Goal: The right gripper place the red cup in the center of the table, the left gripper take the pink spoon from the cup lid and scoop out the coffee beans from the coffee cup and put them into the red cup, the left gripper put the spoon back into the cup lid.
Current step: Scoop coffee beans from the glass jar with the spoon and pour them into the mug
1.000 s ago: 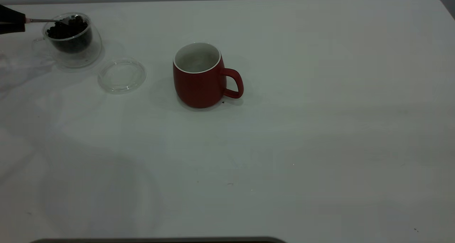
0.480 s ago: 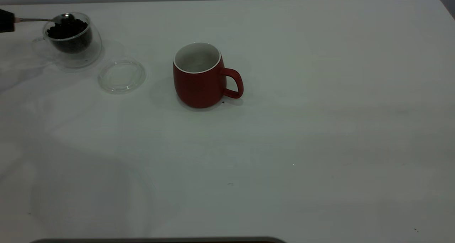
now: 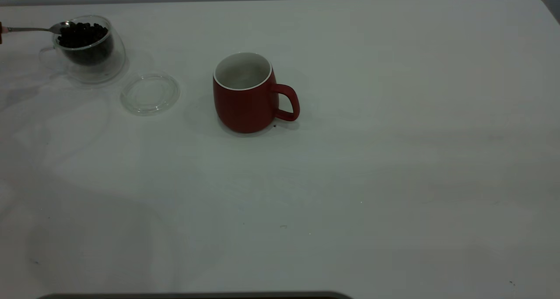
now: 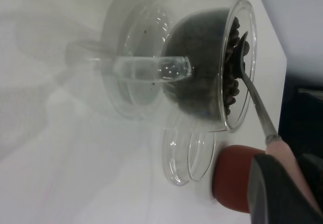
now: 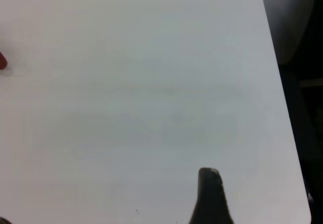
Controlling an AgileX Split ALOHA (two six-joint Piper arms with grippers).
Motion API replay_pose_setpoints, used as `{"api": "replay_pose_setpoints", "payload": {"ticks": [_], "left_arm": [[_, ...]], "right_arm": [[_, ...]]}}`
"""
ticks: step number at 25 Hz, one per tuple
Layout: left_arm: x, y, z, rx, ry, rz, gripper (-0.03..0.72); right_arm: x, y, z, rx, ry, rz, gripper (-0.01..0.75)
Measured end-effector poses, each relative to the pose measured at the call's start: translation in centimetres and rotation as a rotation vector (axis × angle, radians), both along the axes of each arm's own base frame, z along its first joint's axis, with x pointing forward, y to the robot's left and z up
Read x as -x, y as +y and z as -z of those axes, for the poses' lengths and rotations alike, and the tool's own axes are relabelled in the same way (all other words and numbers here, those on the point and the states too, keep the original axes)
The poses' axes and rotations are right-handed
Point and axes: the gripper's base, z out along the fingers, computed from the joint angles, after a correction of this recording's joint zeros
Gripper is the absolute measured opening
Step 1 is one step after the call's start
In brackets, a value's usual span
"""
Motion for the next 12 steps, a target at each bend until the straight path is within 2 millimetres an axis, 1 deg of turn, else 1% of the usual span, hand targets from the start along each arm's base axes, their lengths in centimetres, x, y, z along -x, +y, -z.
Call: {"api": "replay_pose_setpoints", "payload": {"ticks": [3,12], "left_arm": [[0.1,-0.1,0.1,0.009,0.003,-0.005,0.113],[1.0,-0.9,1.2,0.06,0.011,-0.021,0.113]], "right_arm": [[0.0,0.0,0.0,0.0,0.0,0.0,0.587],[0.0,0.0,0.0,0.0,0.0,0.0,0.587]]}}
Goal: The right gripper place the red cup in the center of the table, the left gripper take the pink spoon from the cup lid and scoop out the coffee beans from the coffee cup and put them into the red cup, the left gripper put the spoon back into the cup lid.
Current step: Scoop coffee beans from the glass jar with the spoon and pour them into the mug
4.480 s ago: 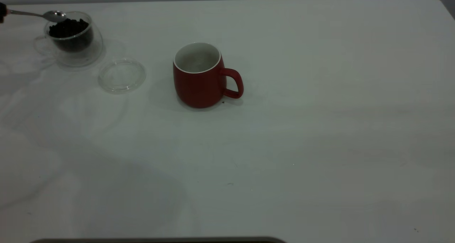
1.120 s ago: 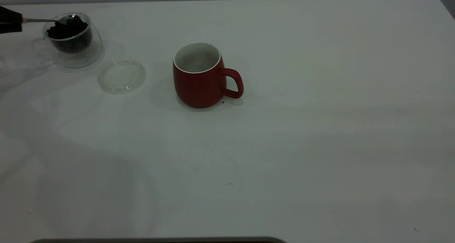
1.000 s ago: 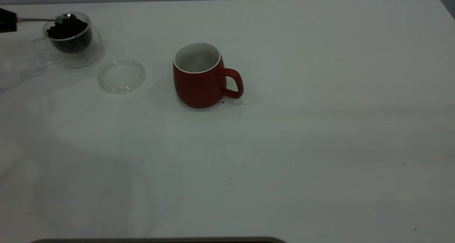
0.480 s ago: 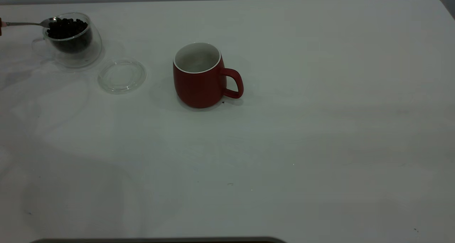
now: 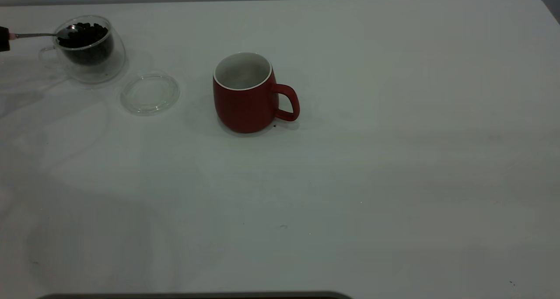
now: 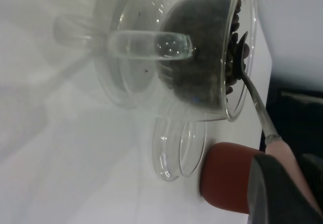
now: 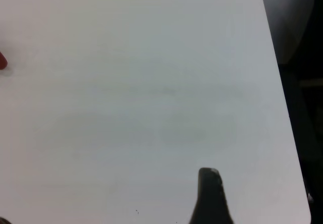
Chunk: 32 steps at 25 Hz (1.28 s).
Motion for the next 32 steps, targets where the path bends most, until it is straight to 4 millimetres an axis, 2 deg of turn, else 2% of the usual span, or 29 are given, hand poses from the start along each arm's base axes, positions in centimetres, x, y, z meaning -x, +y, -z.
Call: {"api": "replay_pose_setpoints", "payload": {"ticks": [7,16,19,23,27,32], "left_arm": [[-0.2,-0.4,0.0,0.023,-0.008,-0.017,0.113],[-1.0,-1.8,-0.2,0.041,-0.019,-0.005,0.113],[-1.3,-2.2,-0.8,0.036,-0.031,0.005,0.113],[-1.8,-2.9,-2.6,0.015,-0.053,0.024,0.113],[-2.4,-4.5,-3.3,0.01,-0.056,0.065,0.113],[-3.4,-7.9,-3.4,0.011,-0.052,0.142,0.113]], "right_arm": [[0.0,0.0,0.0,0.0,0.0,0.0,0.587],[0.0,0.0,0.0,0.0,0.0,0.0,0.587],[0.0,0.0,0.0,0.0,0.0,0.0,0.587],[0.0,0.0,0.0,0.0,0.0,0.0,0.587],[0.0,0.0,0.0,0.0,0.0,0.0,0.587],[0.0,0.0,0.0,0.0,0.0,0.0,0.587]]}}
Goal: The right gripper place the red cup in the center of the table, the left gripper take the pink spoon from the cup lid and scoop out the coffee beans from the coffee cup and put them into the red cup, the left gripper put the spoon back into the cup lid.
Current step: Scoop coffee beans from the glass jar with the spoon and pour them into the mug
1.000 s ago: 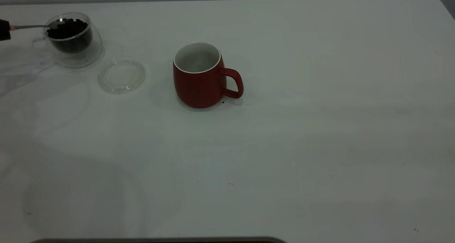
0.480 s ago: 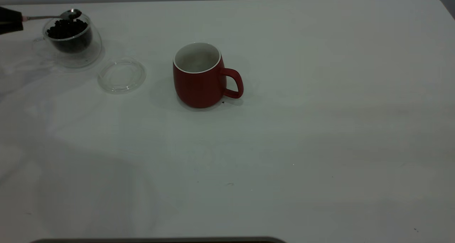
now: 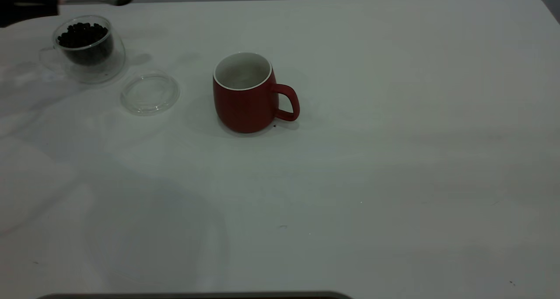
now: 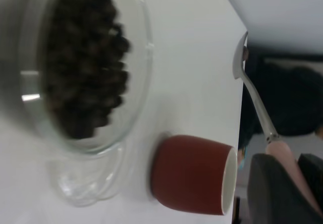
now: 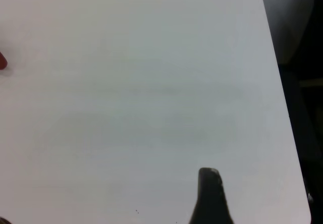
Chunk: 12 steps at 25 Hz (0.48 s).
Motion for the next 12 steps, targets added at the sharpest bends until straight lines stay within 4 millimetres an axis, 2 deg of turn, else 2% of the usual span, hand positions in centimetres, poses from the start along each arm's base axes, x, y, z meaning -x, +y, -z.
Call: {"api": "replay_pose_setpoints", "payload": {"ticks": [12], "left_arm": [[-1.2,-8.6,-0.5,-0.003,-0.006,0.189,0.113]], "right_arm": [[0.0,0.0,0.0,0.0,0.0,0.0,0.587]]}}
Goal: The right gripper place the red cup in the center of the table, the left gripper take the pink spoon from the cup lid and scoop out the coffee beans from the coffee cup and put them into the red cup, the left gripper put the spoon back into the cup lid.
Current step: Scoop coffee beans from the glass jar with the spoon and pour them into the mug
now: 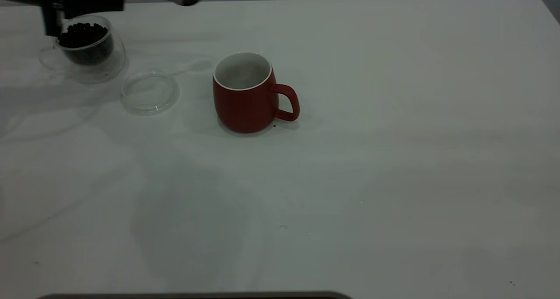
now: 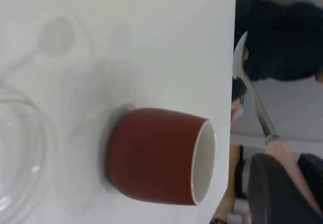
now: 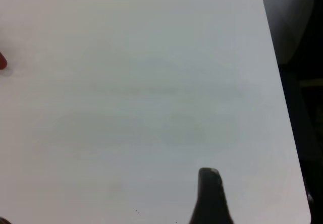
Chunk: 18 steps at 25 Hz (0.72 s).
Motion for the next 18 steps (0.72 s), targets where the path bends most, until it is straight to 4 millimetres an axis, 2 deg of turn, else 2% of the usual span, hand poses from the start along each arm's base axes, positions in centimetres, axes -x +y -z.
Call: {"api": "replay_pose_setpoints", "payload": {"ticks": [10,18], "left_arm": [[0.3,-4.0,0.3,-0.032,0.013,0.118,0.113],[0.9,-5.5,0.7,-0.056,0.037,0.174,0.113]], "right_arm": [[0.0,0.0,0.0,0.0,0.0,0.0,0.587],[0.0,0.0,0.0,0.0,0.0,0.0,0.587]]}}
